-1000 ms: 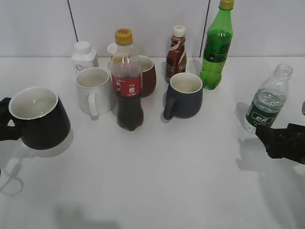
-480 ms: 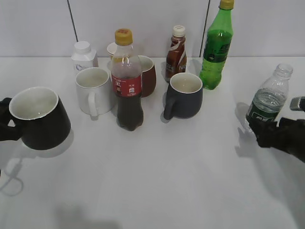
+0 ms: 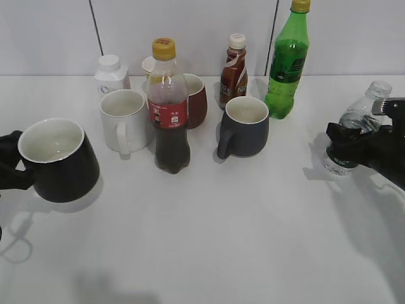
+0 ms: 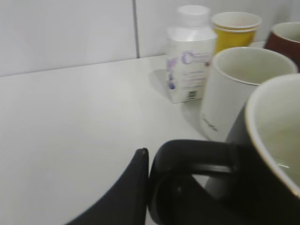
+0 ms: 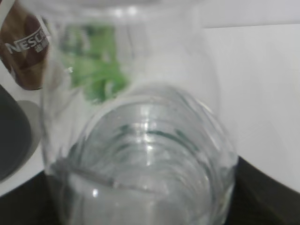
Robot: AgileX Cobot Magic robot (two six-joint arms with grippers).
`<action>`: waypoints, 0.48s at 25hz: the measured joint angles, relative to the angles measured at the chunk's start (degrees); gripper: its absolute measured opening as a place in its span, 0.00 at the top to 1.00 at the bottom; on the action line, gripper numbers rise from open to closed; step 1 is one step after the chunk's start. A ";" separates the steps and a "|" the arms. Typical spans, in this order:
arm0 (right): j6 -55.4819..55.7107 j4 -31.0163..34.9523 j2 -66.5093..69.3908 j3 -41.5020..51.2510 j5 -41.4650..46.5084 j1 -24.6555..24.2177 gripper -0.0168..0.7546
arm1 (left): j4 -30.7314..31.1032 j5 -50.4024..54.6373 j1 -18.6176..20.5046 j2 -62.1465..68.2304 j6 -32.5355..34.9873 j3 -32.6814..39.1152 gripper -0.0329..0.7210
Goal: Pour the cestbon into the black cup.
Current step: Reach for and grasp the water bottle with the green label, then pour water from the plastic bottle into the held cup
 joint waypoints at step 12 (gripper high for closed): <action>-7.10 -5.32 -18.18 4.70 19.39 5.77 0.33 | 2.79 28.81 -13.51 -15.21 -1.56 -9.93 0.88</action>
